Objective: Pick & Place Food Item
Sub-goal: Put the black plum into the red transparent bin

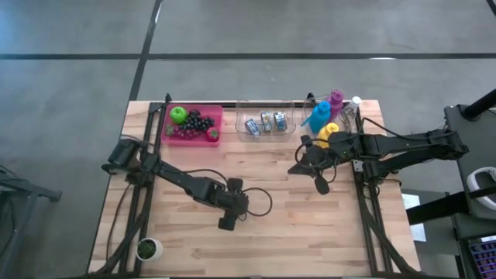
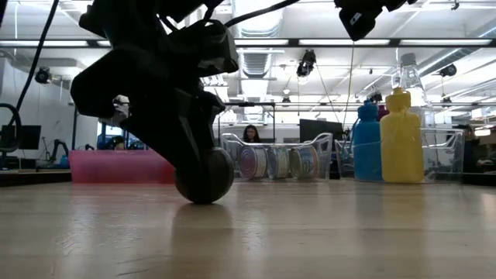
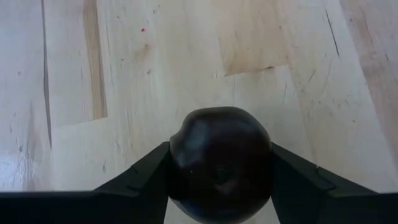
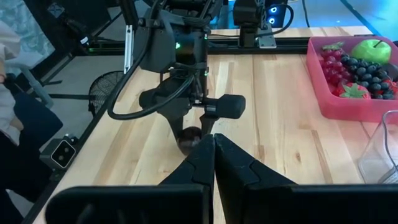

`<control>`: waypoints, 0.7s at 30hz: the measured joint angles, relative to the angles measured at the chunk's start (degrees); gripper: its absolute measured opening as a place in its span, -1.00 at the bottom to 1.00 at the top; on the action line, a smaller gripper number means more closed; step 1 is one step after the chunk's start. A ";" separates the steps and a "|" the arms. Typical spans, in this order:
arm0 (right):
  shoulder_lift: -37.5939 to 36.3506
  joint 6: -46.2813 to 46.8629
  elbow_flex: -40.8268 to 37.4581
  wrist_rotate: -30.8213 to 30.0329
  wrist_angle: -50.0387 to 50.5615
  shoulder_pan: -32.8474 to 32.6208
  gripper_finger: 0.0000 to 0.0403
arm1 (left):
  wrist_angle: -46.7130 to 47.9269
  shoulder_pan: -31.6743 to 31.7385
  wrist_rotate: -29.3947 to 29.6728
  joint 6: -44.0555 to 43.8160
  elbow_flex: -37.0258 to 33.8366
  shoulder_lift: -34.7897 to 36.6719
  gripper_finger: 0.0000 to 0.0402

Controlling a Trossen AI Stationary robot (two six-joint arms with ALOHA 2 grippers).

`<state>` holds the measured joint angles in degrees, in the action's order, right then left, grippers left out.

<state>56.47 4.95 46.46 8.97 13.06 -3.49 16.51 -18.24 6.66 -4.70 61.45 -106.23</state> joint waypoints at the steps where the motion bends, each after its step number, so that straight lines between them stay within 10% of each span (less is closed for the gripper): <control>1: 0.00 -0.01 0.00 0.00 0.00 0.01 -0.96 | 0.16 0.00 0.00 -0.13 0.00 0.14 0.07; 21: -0.02 0.00 -0.04 0.00 0.02 0.00 -0.96 | 19.02 11.23 14.80 -16.64 0.50 25.80 0.07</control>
<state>56.45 4.95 46.41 8.97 13.08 -3.49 35.53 -7.01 21.45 -21.34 61.95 -80.43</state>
